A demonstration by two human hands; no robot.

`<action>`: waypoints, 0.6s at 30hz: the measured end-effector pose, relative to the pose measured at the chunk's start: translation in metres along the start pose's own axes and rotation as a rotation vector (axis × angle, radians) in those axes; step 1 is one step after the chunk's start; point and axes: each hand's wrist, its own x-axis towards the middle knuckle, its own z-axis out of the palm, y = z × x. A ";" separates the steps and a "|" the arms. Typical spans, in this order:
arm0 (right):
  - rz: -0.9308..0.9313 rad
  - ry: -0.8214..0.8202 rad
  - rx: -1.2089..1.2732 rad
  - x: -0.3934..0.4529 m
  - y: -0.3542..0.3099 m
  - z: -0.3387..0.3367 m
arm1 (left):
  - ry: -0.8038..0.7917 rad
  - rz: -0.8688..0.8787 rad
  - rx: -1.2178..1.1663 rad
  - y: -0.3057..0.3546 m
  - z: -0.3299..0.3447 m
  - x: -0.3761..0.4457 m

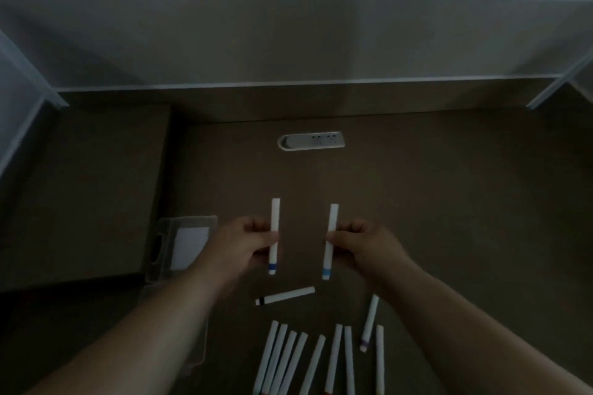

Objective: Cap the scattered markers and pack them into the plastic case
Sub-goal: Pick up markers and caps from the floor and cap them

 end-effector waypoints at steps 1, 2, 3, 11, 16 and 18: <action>0.020 -0.008 0.021 0.006 0.006 -0.001 | 0.002 -0.021 -0.001 -0.004 0.004 0.006; 0.030 -0.022 0.038 0.012 0.012 -0.002 | 0.006 -0.039 -0.010 -0.008 0.007 0.011; 0.031 -0.023 0.043 0.017 0.016 -0.003 | 0.009 -0.052 -0.019 -0.010 0.010 0.015; 0.062 -0.051 -0.042 0.056 0.017 -0.015 | 0.084 -0.139 -0.081 -0.020 0.018 0.057; 0.098 -0.076 -0.092 0.079 0.009 -0.013 | 0.115 -0.137 -0.121 -0.021 0.015 0.078; 0.114 -0.091 -0.088 0.085 0.008 -0.012 | 0.129 -0.136 -0.120 -0.021 0.014 0.083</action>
